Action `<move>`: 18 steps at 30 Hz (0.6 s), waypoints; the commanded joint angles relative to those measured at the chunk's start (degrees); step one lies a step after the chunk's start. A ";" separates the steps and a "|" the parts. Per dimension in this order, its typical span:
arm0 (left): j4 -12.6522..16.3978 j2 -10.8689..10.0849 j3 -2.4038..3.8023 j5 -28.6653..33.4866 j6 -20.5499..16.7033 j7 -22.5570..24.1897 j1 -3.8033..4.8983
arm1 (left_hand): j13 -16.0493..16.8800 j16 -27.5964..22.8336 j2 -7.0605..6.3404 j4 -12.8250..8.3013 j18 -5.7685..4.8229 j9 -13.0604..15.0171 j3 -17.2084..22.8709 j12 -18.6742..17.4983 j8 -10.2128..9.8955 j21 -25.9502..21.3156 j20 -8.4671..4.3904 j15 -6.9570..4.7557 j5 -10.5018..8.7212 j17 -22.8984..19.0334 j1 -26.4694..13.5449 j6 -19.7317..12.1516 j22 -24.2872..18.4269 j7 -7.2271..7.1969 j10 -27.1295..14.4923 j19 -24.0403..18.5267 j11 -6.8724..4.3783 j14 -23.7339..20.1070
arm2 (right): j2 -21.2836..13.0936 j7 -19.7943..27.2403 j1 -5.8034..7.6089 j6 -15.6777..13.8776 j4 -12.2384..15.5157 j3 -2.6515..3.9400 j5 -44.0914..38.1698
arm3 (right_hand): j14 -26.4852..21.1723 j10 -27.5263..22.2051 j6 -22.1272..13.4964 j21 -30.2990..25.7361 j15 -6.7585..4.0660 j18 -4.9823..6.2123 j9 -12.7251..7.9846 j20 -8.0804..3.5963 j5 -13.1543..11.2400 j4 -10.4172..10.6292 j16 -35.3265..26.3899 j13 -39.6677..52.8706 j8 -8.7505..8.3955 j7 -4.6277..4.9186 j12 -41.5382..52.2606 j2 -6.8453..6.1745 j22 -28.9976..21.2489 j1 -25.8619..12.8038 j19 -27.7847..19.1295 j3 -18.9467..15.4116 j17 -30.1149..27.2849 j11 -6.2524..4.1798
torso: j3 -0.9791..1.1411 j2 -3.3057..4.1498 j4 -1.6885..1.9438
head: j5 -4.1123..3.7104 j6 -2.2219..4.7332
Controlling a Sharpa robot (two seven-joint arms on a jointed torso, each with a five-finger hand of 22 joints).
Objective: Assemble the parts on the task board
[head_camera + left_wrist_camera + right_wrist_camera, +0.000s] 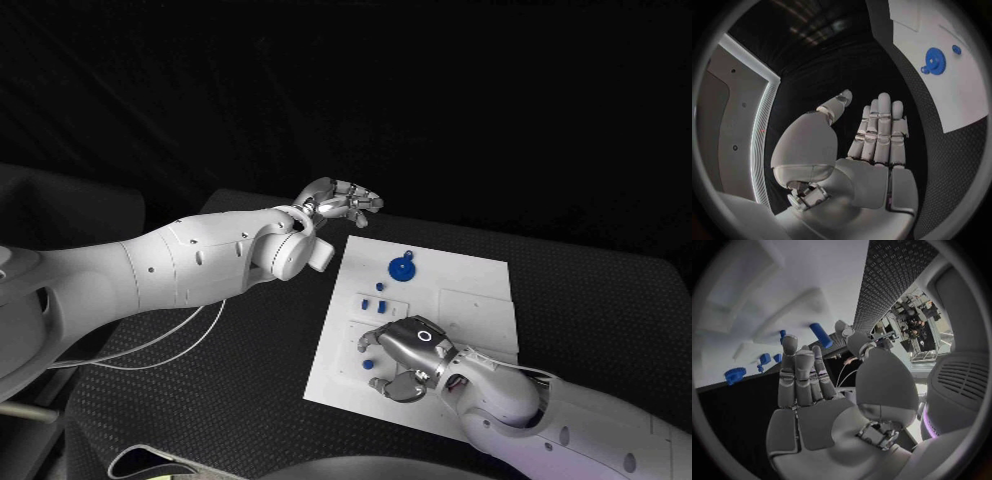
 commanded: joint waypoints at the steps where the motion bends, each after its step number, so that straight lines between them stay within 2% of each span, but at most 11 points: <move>1: 0.02 0.03 0.04 0.28 0.64 0.24 0.07 | -0.08 -0.19 0.11 0.21 0.60 -0.07 -0.02 0.10 -0.13 -0.30 -0.08 0.27 -0.37 0.07 -0.46 -0.48 0.07 0.11 -0.31 0.32 0.25 0.28 | -0.99 -0.36 -0.01 -4.80 1.22 0.30 1.25 | 0.08 -0.35 -0.18 -0.39 0.56 1.65 -0.03 0.01 -0.43 0.05 -0.03 0.14 -0.30 -0.09 0.23 -0.09 0.73 -0.68 -0.37 -0.44 0.01 0.20 | 0.00 0.01 0.00 | -0.28 0.19; 4: -0.05 0.09 0.04 0.28 0.68 0.22 0.07 | -0.08 -0.20 0.10 0.21 0.60 -0.08 -0.02 0.10 -0.14 -0.31 -0.08 0.27 -0.37 0.08 -0.46 -0.50 0.07 0.12 -0.32 0.32 0.25 0.27 | -2.33 0.21 0.16 -5.42 2.66 1.49 3.04 | 0.03 0.08 0.01 -0.48 0.74 1.65 0.04 0.03 -0.55 0.32 0.11 0.32 -0.12 -0.03 0.58 -0.06 0.69 -0.59 -0.25 -0.36 0.04 0.40 | -0.01 -0.01 -0.01 | -0.72 0.60; 7: -0.15 0.16 0.04 0.28 0.75 0.21 0.06 | -0.09 -0.21 0.10 0.22 0.60 -0.08 -0.02 0.10 -0.14 -0.32 -0.08 0.27 -0.37 0.09 -0.46 -0.51 0.08 0.12 -0.32 0.32 0.25 0.27 | -4.09 0.86 1.27 -4.87 3.84 2.44 7.34 | 0.15 1.75 0.52 -0.53 0.38 1.65 0.19 -0.05 -0.75 1.31 0.33 0.66 0.27 0.02 1.44 0.00 0.62 0.19 0.18 1.00 0.05 0.00 | 0.02 -0.03 -0.03 | -1.64 1.18; 8: -0.20 0.16 0.03 0.28 0.84 0.21 0.06 | -0.09 -0.21 0.10 0.22 0.60 -0.09 -0.02 0.10 -0.14 -0.32 -0.08 0.27 -0.37 0.09 -0.46 -0.52 0.08 0.13 -0.32 0.33 0.25 0.27 | -4.92 0.84 1.83 -3.91 4.20 3.02 10.10 | 0.33 3.07 0.77 -0.51 0.03 1.65 0.26 -0.13 -0.82 1.89 0.46 0.90 0.45 0.17 2.10 0.01 0.63 0.57 0.43 1.81 0.05 -0.31 | 0.00 -0.03 -0.02 | -2.26 1.44; 9: -0.20 0.10 0.03 0.28 0.93 0.18 0.06 | -0.09 -0.21 0.10 0.23 0.60 -0.09 -0.02 0.10 -0.14 -0.32 -0.08 0.27 -0.37 0.09 -0.46 -0.52 0.08 0.13 -0.32 0.33 0.25 0.27 | -5.80 0.82 2.37 -3.32 4.49 3.62 13.28 | 0.56 5.54 1.20 -0.39 -0.70 1.65 0.37 -0.20 -0.84 2.65 0.56 1.46 0.73 0.51 3.38 0.12 0.70 0.58 0.74 2.41 0.03 -1.06 | 0.01 -0.04 -0.03 | -2.80 1.72; 10: -0.21 0.00 0.03 0.28 0.97 0.16 0.06 | -0.10 -0.21 0.11 0.24 0.60 -0.09 -0.03 0.10 -0.14 -0.33 -0.08 0.28 -0.37 0.10 -0.47 -0.52 0.08 0.13 -0.32 0.33 0.25 0.28 | -6.81 0.77 2.97 -2.32 4.73 4.10 15.27 | 0.75 7.82 1.83 -0.30 -1.65 1.65 0.54 -0.30 -0.89 3.57 0.56 2.03 1.14 0.51 4.52 0.17 0.79 0.58 0.96 3.04 -0.04 -2.06 | 0.01 -0.04 -0.06 | -3.17 1.93; 12: -0.49 0.03 0.02 0.28 1.01 0.16 0.06 | -0.10 -0.22 0.13 0.26 0.60 -0.09 -0.03 0.11 -0.14 -0.33 -0.08 0.28 -0.37 0.11 -0.49 -0.52 0.09 0.13 -0.32 0.33 0.25 0.28 | -8.63 -0.59 3.98 1.06 4.96 5.24 20.26 | 1.12 10.48 2.51 -0.12 -2.61 1.65 0.72 -0.48 -0.85 4.54 0.57 2.84 1.57 0.27 5.88 0.42 0.90 0.94 1.32 3.95 -0.11 -3.07 | -0.01 -0.05 -0.15 | -4.12 2.39; 14: -0.80 0.04 0.01 0.28 1.07 0.16 0.06 | -0.10 -0.22 0.14 0.29 0.59 -0.09 -0.03 0.12 -0.13 -0.34 -0.07 0.28 -0.38 0.12 -0.51 -0.52 0.10 0.13 -0.31 0.34 0.25 0.29 | -10.56 -2.69 5.69 6.59 4.95 5.49 26.13 | 1.78 14.00 2.77 0.19 -3.92 1.65 0.86 -0.71 -0.86 5.87 0.67 4.30 1.79 0.16 7.81 0.66 1.07 0.44 1.85 4.12 -0.15 -4.48 | -0.03 -0.13 -0.20 | -5.22 2.86; 16: -1.10 -0.03 -0.02 0.28 1.14 0.12 0.05 | -0.11 -0.22 0.16 0.31 0.59 -0.09 -0.04 0.13 -0.12 -0.34 -0.07 0.28 -0.38 0.13 -0.53 -0.51 0.11 0.13 -0.30 0.35 0.25 0.29 | -12.44 -3.98 7.72 9.50 4.67 5.49 33.27 | 2.12 18.07 2.43 0.53 -5.17 1.60 0.89 -0.90 -0.88 6.96 1.52 7.01 1.68 -0.29 11.08 0.98 1.24 -1.08 2.03 2.73 0.54 -5.65 | 0.02 -0.22 -0.31 | -6.30 3.10; 18: -1.32 0.04 -0.07 0.28 1.18 0.07 0.05 | -0.11 -0.22 0.16 0.33 0.59 -0.09 -0.04 0.14 -0.11 -0.35 -0.07 0.28 -0.38 0.14 -0.54 -0.51 0.11 0.13 -0.29 0.35 0.25 0.30 | -14.38 -5.69 8.71 12.81 5.16 5.49 36.62 | 1.83 19.42 2.49 0.61 -5.93 1.65 1.02 -0.97 -0.68 7.31 1.62 10.50 1.73 -0.96 15.66 1.48 1.21 -1.93 1.86 1.17 0.91 -6.67 | 0.09 -0.36 -0.53 | -7.07 3.12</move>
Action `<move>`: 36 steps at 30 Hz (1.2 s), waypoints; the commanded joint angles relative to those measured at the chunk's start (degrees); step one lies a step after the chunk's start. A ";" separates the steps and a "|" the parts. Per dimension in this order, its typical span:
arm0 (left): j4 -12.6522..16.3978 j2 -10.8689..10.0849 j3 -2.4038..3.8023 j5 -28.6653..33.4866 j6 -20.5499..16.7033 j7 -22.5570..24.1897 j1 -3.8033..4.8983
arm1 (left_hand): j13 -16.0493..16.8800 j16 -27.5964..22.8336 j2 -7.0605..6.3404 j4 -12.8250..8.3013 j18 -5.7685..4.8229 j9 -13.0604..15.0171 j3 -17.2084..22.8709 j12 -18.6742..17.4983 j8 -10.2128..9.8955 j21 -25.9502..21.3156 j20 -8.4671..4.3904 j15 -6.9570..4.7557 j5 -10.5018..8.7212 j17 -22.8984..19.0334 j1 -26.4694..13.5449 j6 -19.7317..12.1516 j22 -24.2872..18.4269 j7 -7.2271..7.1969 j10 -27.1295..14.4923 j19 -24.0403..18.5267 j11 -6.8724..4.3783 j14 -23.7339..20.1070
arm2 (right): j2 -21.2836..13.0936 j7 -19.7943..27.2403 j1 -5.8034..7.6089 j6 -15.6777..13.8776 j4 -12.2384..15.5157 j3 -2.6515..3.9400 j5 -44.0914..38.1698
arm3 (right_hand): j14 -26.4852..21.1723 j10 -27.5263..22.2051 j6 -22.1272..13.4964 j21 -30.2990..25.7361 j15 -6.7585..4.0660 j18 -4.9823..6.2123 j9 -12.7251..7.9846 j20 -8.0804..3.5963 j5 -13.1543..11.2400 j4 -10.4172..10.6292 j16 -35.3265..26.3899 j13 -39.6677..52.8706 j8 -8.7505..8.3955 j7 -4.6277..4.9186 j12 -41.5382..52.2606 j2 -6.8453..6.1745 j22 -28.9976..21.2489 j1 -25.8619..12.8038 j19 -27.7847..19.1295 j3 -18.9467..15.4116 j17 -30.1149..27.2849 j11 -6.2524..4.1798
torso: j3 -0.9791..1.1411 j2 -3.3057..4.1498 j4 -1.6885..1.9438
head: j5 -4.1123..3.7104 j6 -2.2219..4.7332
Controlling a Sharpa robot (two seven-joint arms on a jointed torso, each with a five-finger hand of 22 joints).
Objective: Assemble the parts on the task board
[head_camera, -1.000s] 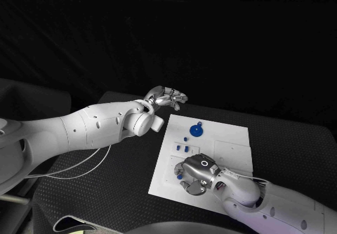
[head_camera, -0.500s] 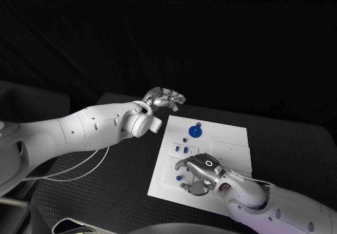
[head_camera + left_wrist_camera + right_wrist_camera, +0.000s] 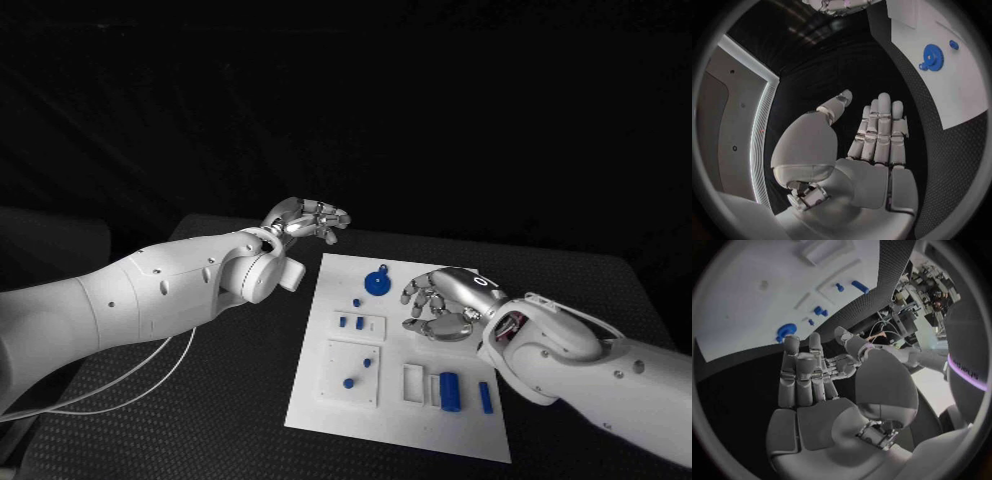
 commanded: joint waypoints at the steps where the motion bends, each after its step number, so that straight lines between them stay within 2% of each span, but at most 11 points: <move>1: -0.29 0.15 -0.03 0.28 0.98 0.22 0.05 | -0.07 -0.23 0.16 0.34 0.65 -0.09 -0.05 0.14 -0.11 -0.35 -0.07 0.28 -0.38 0.10 -0.55 -0.32 0.07 -0.06 -0.29 0.35 0.25 0.30 | -2.31 -4.72 1.03 10.87 0.61 -0.10 17.10 | 0.03 0.36 0.02 0.33 -0.90 0.64 0.27 -0.21 -0.06 0.40 0.31 6.22 0.11 -1.11 7.81 0.13 1.12 -1.08 0.22 -1.79 0.55 -1.36 | 0.10 -0.25 -0.34 | -2.28 0.28; 2: -0.40 0.16 -0.09 0.28 1.02 0.21 0.04 | -0.07 -0.23 0.17 0.35 0.65 -0.09 -0.05 0.15 -0.10 -0.36 -0.07 0.28 -0.38 0.11 -0.56 -0.31 0.08 -0.06 -0.28 0.35 0.24 0.30 | -3.31 -6.06 1.60 13.15 0.68 -0.10 19.33 | -0.20 0.31 0.35 0.17 -1.26 0.67 0.53 -0.06 0.06 1.24 -0.03 10.07 0.29 -1.37 12.78 0.59 1.03 -3.15 0.08 -3.23 0.51 -1.40 | 0.16 -0.31 -0.39 | -2.98 0.44; 3: -0.49 0.20 -0.15 0.28 1.03 0.19 0.02 | -0.07 -0.23 0.17 0.36 0.65 -0.09 -0.05 0.15 -0.10 -0.36 -0.07 0.28 -0.38 0.11 -0.57 -0.31 0.08 -0.06 -0.28 0.35 0.24 0.30 | -4.02 -6.86 1.92 14.29 0.71 -0.11 20.67 | 0.20 -5.64 0.29 0.09 -1.16 0.67 1.03 -0.20 -0.22 0.83 -0.14 22.63 0.16 -2.09 27.64 0.04 0.98 -4.02 0.35 -4.86 0.78 -2.07 | 0.21 -0.38 -0.49 | -3.27 0.40; 4: -0.56 0.23 -0.20 0.28 1.07 0.19 0.02 | -0.07 -0.23 0.17 0.36 0.65 -0.09 -0.05 0.15 -0.10 -0.36 -0.07 0.27 -0.38 0.11 -0.57 -0.31 0.08 -0.06 -0.28 0.35 0.24 0.31 | -4.45 -7.24 2.01 14.44 0.78 -0.12 21.41 | 0.25 -9.52 0.55 0.03 -1.92 0.67 1.29 -0.31 0.14 1.13 -0.23 27.23 0.23 -1.59 32.60 1.17 0.94 -4.08 0.45 -4.51 0.89 -1.66 | 0.25 -0.42 -0.54 | -3.57 0.35; 6: -0.70 0.37 -0.50 0.28 1.14 0.19 0.00 | -0.07 -0.23 0.17 0.37 0.65 -0.09 -0.05 0.16 -0.09 -0.36 -0.07 0.27 -0.38 0.12 -0.58 -0.31 0.09 -0.06 -0.28 0.36 0.24 0.31 | -5.97 -9.35 2.08 17.15 1.29 -0.13 22.17 | 0.56 -13.64 1.26 0.87 -2.17 0.67 2.42 -0.98 0.99 1.85 1.50 37.17 0.62 -2.24 44.77 1.84 1.34 -6.07 1.04 -5.18 2.59 -2.03 | 0.37 -0.58 -0.71 | -4.39 0.29; 9: -0.75 0.45 -0.79 0.28 1.34 0.20 -0.10 | -0.08 -0.23 0.18 0.38 0.65 -0.09 -0.06 0.16 -0.09 -0.37 -0.07 0.27 -0.38 0.13 -0.58 -0.31 0.09 -0.06 -0.28 0.36 0.24 0.31 | -7.43 -13.69 2.08 18.89 1.97 -0.28 22.30 | 0.71 -13.43 1.86 2.56 -2.33 0.67 3.84 -1.70 0.74 3.13 3.78 41.76 1.06 -2.36 51.14 1.94 1.41 -7.17 2.48 -4.69 4.99 -2.23 | 0.52 -0.72 -0.89 | -5.06 0.16; 14: -1.04 0.60 -0.94 0.28 1.50 0.16 -0.36 | -0.09 -0.24 0.21 0.42 0.65 -0.10 -0.07 0.17 -0.08 -0.38 -0.07 0.27 -0.38 0.15 -0.62 -0.32 0.11 -0.06 -0.29 0.37 0.24 0.32 | -10.03 -21.18 2.08 21.97 3.56 -1.46 26.78 | 0.60 -13.13 2.38 3.78 -2.64 0.67 5.35 -2.25 0.17 4.65 4.79 44.06 1.47 -2.70 54.09 3.30 1.38 -7.79 3.08 -3.24 6.59 -2.55 | 0.68 -0.91 -0.96 | -6.15 -0.37; 18: -1.27 0.67 -1.02 0.28 1.53 0.17 -0.48 | -0.10 -0.25 0.23 0.44 0.65 -0.10 -0.07 0.17 -0.08 -0.38 -0.07 0.27 -0.38 0.16 -0.63 -0.32 0.12 -0.06 -0.29 0.37 0.24 0.32 | -11.21 -23.98 2.08 23.08 5.09 -2.52 27.50 | 0.53 -13.15 2.36 4.53 -2.73 0.67 5.96 -2.48 0.19 5.17 5.08 44.56 1.48 -2.81 54.55 4.37 1.47 -9.19 3.44 -3.57 7.18 -2.62 | 0.84 -1.05 -1.13 | -6.27 -0.66; 22: -1.31 0.66 -1.04 0.28 1.59 0.17 -0.58 | -0.11 -0.25 0.23 0.45 0.65 -0.10 -0.08 0.17 -0.07 -0.39 -0.07 0.27 -0.38 0.17 -0.64 -0.33 0.13 -0.06 -0.30 0.37 0.24 0.32 | -11.76 -25.61 2.07 22.88 7.18 -4.47 27.82 | 0.36 -13.09 2.81 5.37 -2.90 0.67 6.71 -2.85 -0.02 5.96 5.30 44.98 1.62 -3.00 54.85 5.19 1.43 -11.66 3.49 -4.15 7.88 -2.81 | 0.91 -1.20 -1.26 | -6.68 -1.05; 26: -1.45 0.85 -1.06 0.28 1.65 0.17 -0.68 | -0.11 -0.26 0.24 0.47 0.65 -0.10 -0.08 0.18 -0.07 -0.40 -0.07 0.27 -0.38 0.18 -0.66 -0.33 0.13 -0.06 -0.30 0.37 0.25 0.32 | -11.38 -26.83 2.07 21.66 7.69 -5.09 26.76 | 0.29 -12.93 3.07 5.94 -3.03 0.67 7.08 -3.08 -0.09 6.61 5.41 45.16 1.57 -3.14 54.94 5.01 1.41 -13.37 3.54 -4.32 8.33 -2.94 | 0.86 -1.32 -1.37 | -6.96 -1.38; 36: -0.77 0.61 -1.08 0.28 1.82 -0.01 -0.75 | -0.15 -0.29 0.27 0.56 0.64 -0.12 -0.13 0.18 -0.07 -0.43 -0.07 0.28 -0.39 0.22 -0.77 -0.37 0.17 -0.04 -0.32 0.37 0.25 0.31 | -9.49 -28.09 1.88 19.67 6.34 -7.21 24.58 | 0.23 -12.44 3.74 6.88 -3.40 0.67 7.81 -3.57 -0.26 7.80 5.47 45.37 1.53 -3.50 54.98 3.85 1.34 -15.76 3.47 -3.57 9.10 -3.32 | 0.64 -1.19 -1.13 | -7.56 -2.06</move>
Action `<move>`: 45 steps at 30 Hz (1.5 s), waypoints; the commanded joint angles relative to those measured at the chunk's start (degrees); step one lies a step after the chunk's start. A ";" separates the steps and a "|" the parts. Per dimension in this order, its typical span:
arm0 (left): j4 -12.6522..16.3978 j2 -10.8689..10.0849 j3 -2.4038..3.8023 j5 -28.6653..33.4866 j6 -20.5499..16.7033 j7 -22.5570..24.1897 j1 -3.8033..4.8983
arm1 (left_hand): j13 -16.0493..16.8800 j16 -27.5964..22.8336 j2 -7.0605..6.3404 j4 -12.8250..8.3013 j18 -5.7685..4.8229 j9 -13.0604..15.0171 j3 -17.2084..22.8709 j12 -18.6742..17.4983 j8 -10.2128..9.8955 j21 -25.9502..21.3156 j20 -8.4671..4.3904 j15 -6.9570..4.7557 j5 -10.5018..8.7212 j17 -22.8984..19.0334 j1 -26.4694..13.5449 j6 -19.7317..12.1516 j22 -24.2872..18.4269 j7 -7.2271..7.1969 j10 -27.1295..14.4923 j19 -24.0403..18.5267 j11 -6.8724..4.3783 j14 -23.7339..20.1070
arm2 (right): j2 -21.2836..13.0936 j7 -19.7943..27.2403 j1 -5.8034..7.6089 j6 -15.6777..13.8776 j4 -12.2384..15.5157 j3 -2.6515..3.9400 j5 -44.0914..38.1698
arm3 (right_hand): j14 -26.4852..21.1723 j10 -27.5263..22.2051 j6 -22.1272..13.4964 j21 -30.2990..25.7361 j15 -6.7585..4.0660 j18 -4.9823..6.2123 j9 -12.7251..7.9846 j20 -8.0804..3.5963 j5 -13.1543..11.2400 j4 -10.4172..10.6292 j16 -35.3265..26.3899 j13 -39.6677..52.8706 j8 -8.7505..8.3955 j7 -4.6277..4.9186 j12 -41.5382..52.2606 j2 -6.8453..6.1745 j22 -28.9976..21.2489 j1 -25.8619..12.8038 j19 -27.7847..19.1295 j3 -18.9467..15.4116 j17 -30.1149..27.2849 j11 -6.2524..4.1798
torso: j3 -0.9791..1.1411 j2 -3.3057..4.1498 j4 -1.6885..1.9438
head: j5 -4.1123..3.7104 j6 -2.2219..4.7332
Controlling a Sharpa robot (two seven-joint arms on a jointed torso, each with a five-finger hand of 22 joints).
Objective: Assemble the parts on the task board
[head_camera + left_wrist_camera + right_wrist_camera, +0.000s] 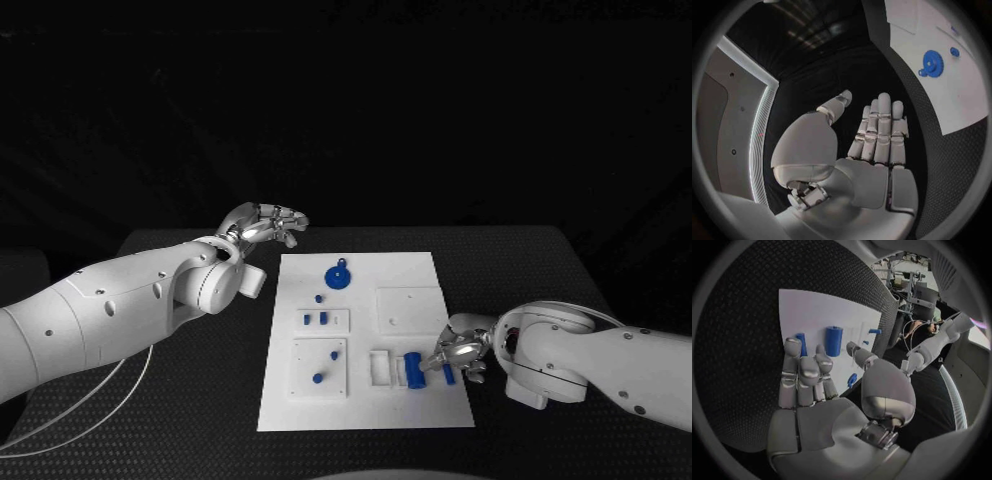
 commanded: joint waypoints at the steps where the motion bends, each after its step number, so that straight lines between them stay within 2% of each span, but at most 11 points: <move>1: 0.42 0.05 0.02 0.27 0.91 0.20 -0.01 | -0.10 -0.29 0.04 0.42 1.12 -0.08 0.01 0.18 -0.07 -0.20 -0.06 0.28 -0.39 0.08 -0.55 -0.38 0.09 -0.04 -0.33 0.37 0.25 0.30 | 0.82 -1.71 -0.24 -0.64 -0.67 -0.29 -1.41 | -0.28 -1.27 2.64 0.48 -0.87 1.20 0.15 -0.51 -0.23 0.53 0.23 0.11 0.16 -0.60 0.27 -0.02 1.30 -0.84 0.16 0.05 0.15 -1.48 | -0.07 0.11 -0.01 | -0.08 -0.29; 6: 0.86 -0.06 0.01 0.27 0.98 0.13 -0.01 | -0.12 -0.31 0.05 0.46 1.12 -0.09 -0.02 0.18 -0.07 -0.22 -0.06 0.29 -0.40 0.10 -0.60 -0.41 0.11 -0.03 -0.35 0.37 0.26 0.29 | 1.89 -1.78 -0.73 -1.39 -1.76 -0.61 -1.59 | -0.28 -1.21 2.66 0.73 -0.93 1.20 0.37 -0.64 -0.25 0.99 0.18 0.16 0.07 -0.64 0.22 -0.42 1.27 -1.28 0.10 0.75 0.35 -1.54 | -0.11 0.10 0.11 | 0.06 -0.71; 12: 1.15 -0.13 0.01 0.27 1.03 0.08 -0.01 | -0.14 -0.33 0.06 0.52 1.12 -0.10 -0.05 0.18 -0.08 -0.25 -0.06 0.29 -0.40 0.14 -0.66 -0.44 0.13 -0.02 -0.38 0.36 0.27 0.28 | 3.43 -1.43 -1.27 -2.51 -2.62 -0.80 -1.59 | -0.28 -1.20 2.70 0.85 -0.94 1.20 0.49 -0.67 -0.25 1.19 0.14 0.19 0.03 -0.65 0.19 -0.39 1.26 -1.47 0.05 1.09 0.43 -1.55 | -0.07 0.10 0.00 | 0.31 -1.05; 23: 1.48 -0.22 0.01 0.27 1.07 -0.06 0.00 | -0.18 -0.37 0.11 0.61 1.12 -0.11 -0.08 0.19 -0.07 -0.29 -0.06 0.30 -0.40 0.19 -0.74 -0.48 0.17 -0.01 -0.41 0.36 0.28 0.27 | 6.23 -1.05 -2.24 -3.62 -3.96 -0.91 -1.63 | -0.25 -1.13 2.83 1.11 -0.98 1.20 0.72 -0.73 -0.25 0.97 0.10 0.27 0.01 -0.70 0.20 0.23 1.28 -1.45 -0.05 1.54 0.61 -1.59 | -0.05 0.10 -0.04 | 0.53 -1.38; 29: 1.52 -0.13 0.01 0.27 1.02 -0.10 0.00 | -0.20 -0.38 0.10 0.62 1.12 -0.12 -0.09 0.19 -0.06 -0.31 -0.06 0.30 -0.40 0.20 -0.75 -0.49 0.18 -0.01 -0.42 0.35 0.28 0.26 | 6.89 -1.19 -2.26 -3.60 -4.22 -1.00 -1.63 | -0.26 -1.10 3.01 1.51 -1.00 1.20 1.06 -0.69 -0.25 -0.59 -0.02 0.41 -0.07 -0.74 0.19 1.91 1.30 -1.30 -0.39 1.50 0.85 -1.63 | -0.10 0.05 -0.09 | 0.57 -1.35; 32: 1.56 -0.13 0.01 0.27 0.98 -0.10 0.00 | -0.20 -0.39 0.11 0.62 1.12 -0.12 -0.09 0.19 -0.06 -0.32 -0.06 0.30 -0.40 0.21 -0.75 -0.50 0.19 -0.01 -0.43 0.35 0.28 0.26 | 6.92 -1.18 -2.26 -3.80 -4.32 -1.08 -1.63 | -0.27 -1.09 3.36 1.81 -1.03 1.20 1.33 -0.54 -0.22 -1.97 -0.17 0.48 -0.15 -0.78 0.08 4.17 1.27 -2.24 -0.79 0.79 1.06 -1.74 | -0.13 0.05 -0.11 | 0.59 -1.36; 35: 1.57 -0.23 0.01 0.27 0.98 -0.15 0.00 | -0.21 -0.39 0.11 0.62 1.13 -0.12 -0.09 0.20 -0.06 -0.32 -0.06 0.30 -0.40 0.22 -0.74 -0.51 0.20 -0.01 -0.43 0.35 0.28 0.25 | 6.81 -1.04 -2.30 -3.92 -4.24 -1.15 -1.78 | -0.24 -0.96 3.64 2.11 -1.12 1.20 1.39 -0.63 -0.25 -4.38 -0.27 0.54 -0.33 -0.90 0.05 5.48 1.26 -1.65 -1.04 0.78 1.23 -1.77 | -0.11 0.02 -0.18 | 0.75 -1.41; 37: 1.52 -0.25 0.01 0.27 0.95 -0.16 0.00 | -0.21 -0.40 0.11 0.62 1.13 -0.13 -0.09 0.20 -0.06 -0.33 -0.06 0.30 -0.40 0.23 -0.74 -0.52 0.21 -0.01 -0.43 0.35 0.28 0.25 | 6.70 -0.80 -2.30 -4.38 -4.15 -1.20 -2.18 | -0.23 -0.77 4.31 2.16 -1.28 1.20 1.39 -0.83 -0.24 -7.05 -0.40 0.53 -0.27 -1.11 -0.01 6.64 1.20 1.51 -1.25 3.50 1.30 -1.97 | -0.07 0.06 -0.19 | 0.75 -1.43; 40: 1.53 -0.28 0.01 0.27 0.94 -0.14 0.01 | -0.22 -0.40 0.11 0.62 1.13 -0.13 -0.09 0.20 -0.06 -0.34 -0.06 0.30 -0.40 0.24 -0.73 -0.53 0.21 -0.01 -0.44 0.35 0.28 0.25 | 6.30 -0.50 -2.30 -5.05 -3.73 -1.20 -2.38 | -0.06 -0.33 5.19 2.39 -1.26 1.20 1.20 -0.31 -0.25 -8.77 -0.61 0.40 -0.50 -1.14 -0.27 7.35 1.14 2.66 -1.20 7.16 1.42 -2.00 | -0.08 0.09 -0.11 | 0.72 -1.39; 45: 1.44 -0.32 0.01 0.27 0.93 -0.16 0.01 | -0.26 -0.44 0.18 0.82 1.12 -0.14 -0.13 0.23 -0.04 -0.39 -0.05 0.31 -0.39 0.30 -0.91 -0.55 0.26 0.01 -0.44 0.35 0.29 0.25 | 5.22 -0.18 -2.26 -5.78 -2.35 -1.19 -0.56 | 0.17 0.28 6.24 2.70 -1.25 1.20 0.97 0.07 -0.22 -8.93 -0.69 0.31 -0.71 -1.25 -0.50 7.78 1.10 0.69 -1.01 8.29 1.65 -2.06 | -0.09 0.05 -0.19 | 0.94 -1.28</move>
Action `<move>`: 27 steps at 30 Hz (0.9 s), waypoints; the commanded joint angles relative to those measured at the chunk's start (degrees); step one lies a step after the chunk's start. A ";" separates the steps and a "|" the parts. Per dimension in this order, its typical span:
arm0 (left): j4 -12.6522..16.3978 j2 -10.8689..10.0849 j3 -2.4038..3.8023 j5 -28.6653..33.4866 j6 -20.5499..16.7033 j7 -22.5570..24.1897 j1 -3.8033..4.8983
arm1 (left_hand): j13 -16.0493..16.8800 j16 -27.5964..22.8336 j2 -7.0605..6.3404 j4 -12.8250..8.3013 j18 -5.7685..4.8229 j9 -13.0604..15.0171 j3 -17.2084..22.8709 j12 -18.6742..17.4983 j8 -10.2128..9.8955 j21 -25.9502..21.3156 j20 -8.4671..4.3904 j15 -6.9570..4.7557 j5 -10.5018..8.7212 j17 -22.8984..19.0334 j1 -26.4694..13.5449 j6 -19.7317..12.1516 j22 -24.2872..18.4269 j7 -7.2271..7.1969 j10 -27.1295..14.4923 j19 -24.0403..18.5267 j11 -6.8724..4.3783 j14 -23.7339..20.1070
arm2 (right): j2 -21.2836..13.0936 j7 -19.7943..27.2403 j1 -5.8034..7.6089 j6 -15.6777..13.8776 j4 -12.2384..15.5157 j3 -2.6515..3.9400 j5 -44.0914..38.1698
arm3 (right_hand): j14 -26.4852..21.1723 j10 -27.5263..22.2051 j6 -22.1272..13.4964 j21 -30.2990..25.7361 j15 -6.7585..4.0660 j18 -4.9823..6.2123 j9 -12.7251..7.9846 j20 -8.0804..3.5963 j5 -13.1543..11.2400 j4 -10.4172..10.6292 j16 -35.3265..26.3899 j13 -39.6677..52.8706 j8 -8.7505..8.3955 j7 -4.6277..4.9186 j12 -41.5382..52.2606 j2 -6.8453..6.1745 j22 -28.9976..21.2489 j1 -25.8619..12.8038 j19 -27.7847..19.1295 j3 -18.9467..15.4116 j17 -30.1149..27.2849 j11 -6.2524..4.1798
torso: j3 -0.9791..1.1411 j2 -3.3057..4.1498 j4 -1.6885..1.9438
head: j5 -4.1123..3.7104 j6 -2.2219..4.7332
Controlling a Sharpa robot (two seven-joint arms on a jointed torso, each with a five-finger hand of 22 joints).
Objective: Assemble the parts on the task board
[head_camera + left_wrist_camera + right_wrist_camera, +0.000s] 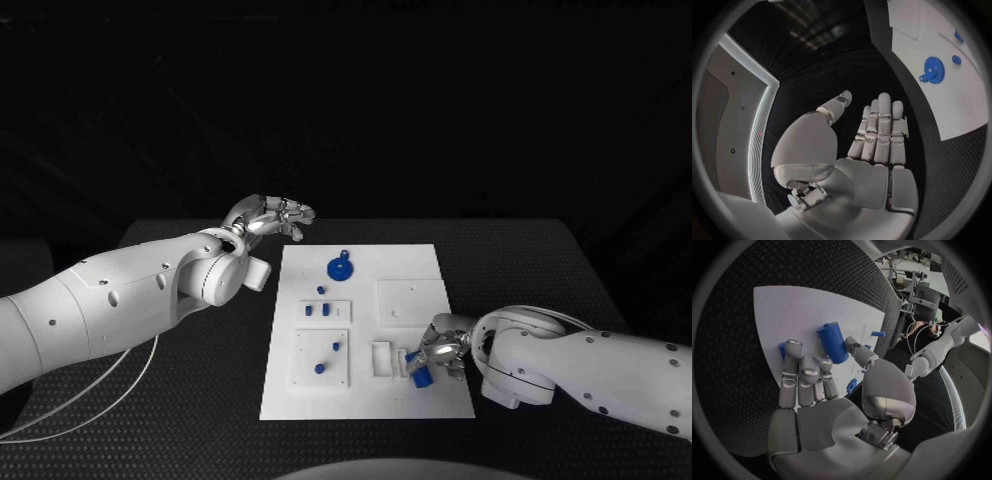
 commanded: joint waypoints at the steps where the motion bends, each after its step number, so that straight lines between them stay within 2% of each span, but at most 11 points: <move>1: 0.03 0.06 0.03 0.27 0.60 0.27 0.03 | -0.10 -0.22 -0.02 0.38 0.61 -0.10 0.02 0.24 -0.04 -0.40 -0.05 0.31 -0.18 0.10 -0.72 -0.55 0.10 0.01 -0.22 0.35 0.07 0.26 | -0.76 0.53 -0.05 -1.19 1.04 -0.07 1.76 | 0.38 0.61 2.17 0.22 -0.26 1.35 0.24 0.44 0.36 0.29 -0.30 -0.07 0.21 0.86 -0.32 2.42 1.11 -0.04 0.05 0.33 0.12 0.05 | 0.03 0.00 -0.03 | 0.22 0.10; 3: -0.02 0.05 0.03 0.27 0.65 0.25 0.03 | -0.11 -0.22 -0.02 0.39 0.61 -0.10 0.02 0.24 -0.03 -0.40 -0.05 0.31 -0.18 0.10 -0.73 -0.55 0.10 0.01 -0.22 0.35 0.07 0.25 | -0.97 0.60 0.43 -1.29 1.64 -0.06 3.22 | 0.41 0.72 2.39 0.29 -0.30 1.35 0.12 0.44 0.35 0.51 -0.31 -0.07 0.08 0.81 -0.42 2.18 1.09 -1.21 0.09 0.31 0.22 0.00 | 0.03 -0.01 -0.01 | 0.26 0.12; 7: -0.23 0.04 0.03 0.27 0.63 0.22 0.03 | -0.11 -0.23 -0.02 0.42 0.61 -0.10 0.01 0.24 -0.03 -0.41 -0.05 0.31 -0.18 0.11 -0.75 -0.56 0.11 0.01 -0.23 0.36 0.07 0.25 | -1.02 0.54 2.26 -1.90 2.16 -0.03 6.21 | 0.43 0.77 2.64 0.38 -0.37 1.35 0.00 0.38 0.32 0.88 -0.31 -0.03 -0.07 0.75 -0.51 1.35 1.07 -2.95 0.15 -0.12 0.36 -0.06 | 0.05 0.02 -0.04 | 0.30 0.15; 13: -0.23 0.04 0.01 0.28 0.74 0.07 0.04 | -0.13 -0.24 -0.04 0.46 0.61 -0.11 0.00 0.25 -0.02 -0.43 -0.05 0.31 -0.19 0.13 -0.79 -0.55 0.13 0.00 -0.23 0.35 0.07 0.25 | -0.46 0.03 3.98 -2.41 2.89 -0.02 9.06 | 0.42 0.77 2.93 0.45 -0.50 1.35 -0.07 0.20 0.32 1.06 -0.33 0.06 -0.18 0.64 -0.58 1.09 1.04 -4.21 0.19 -0.40 0.53 -0.18 | -0.03 0.04 0.07 | 0.34 0.24; 20: -0.16 0.25 0.01 0.28 0.78 -0.01 0.04 | -0.15 -0.26 -0.07 0.52 0.61 -0.11 -0.02 0.25 0.00 -0.45 -0.05 0.32 -0.19 0.16 -0.84 -0.56 0.15 0.00 -0.25 0.35 0.08 0.23 | 2.25 -0.71 4.06 -1.74 1.62 -0.03 10.60 | 0.39 0.74 3.12 0.51 -0.59 1.35 -0.16 0.07 0.32 1.18 -0.38 0.18 -0.34 0.57 -0.67 0.07 1.02 -5.63 0.20 -1.00 0.71 -0.25 | -0.06 0.02 0.06 | 0.40 0.14; 24: -0.14 0.30 0.01 0.28 0.87 -0.13 0.05 | -0.15 -0.27 -0.07 0.54 0.61 -0.11 -0.02 0.25 0.00 -0.46 -0.05 0.32 -0.19 0.17 -0.85 -0.56 0.15 0.00 -0.26 0.35 0.08 0.23 | 3.73 -1.19 4.03 -1.11 0.16 -0.10 10.63 | 0.39 0.73 3.22 0.51 -0.61 1.35 -0.17 0.06 0.32 1.35 -0.39 0.20 -0.34 0.55 -0.70 -0.02 1.00 -6.03 0.20 -1.14 0.75 -0.27 | -0.05 0.04 0.06 | 0.47 0.10; 27: -0.15 0.37 0.01 0.28 0.89 -0.11 0.05 | -0.16 -0.28 -0.09 0.57 0.61 -0.12 -0.02 0.25 0.01 -0.47 -0.05 0.32 -0.19 0.18 -0.87 -0.56 0.16 0.00 -0.27 0.34 0.08 0.22 | 4.42 -1.44 3.84 -0.82 -0.52 -0.43 10.36 | 0.37 0.69 3.27 0.50 -0.64 1.35 -0.23 0.03 0.32 1.57 -0.43 0.23 -0.42 0.52 -0.76 -0.10 0.99 -6.55 0.18 -1.27 0.81 -0.29 | -0.05 0.07 0.12 | 0.56 0.05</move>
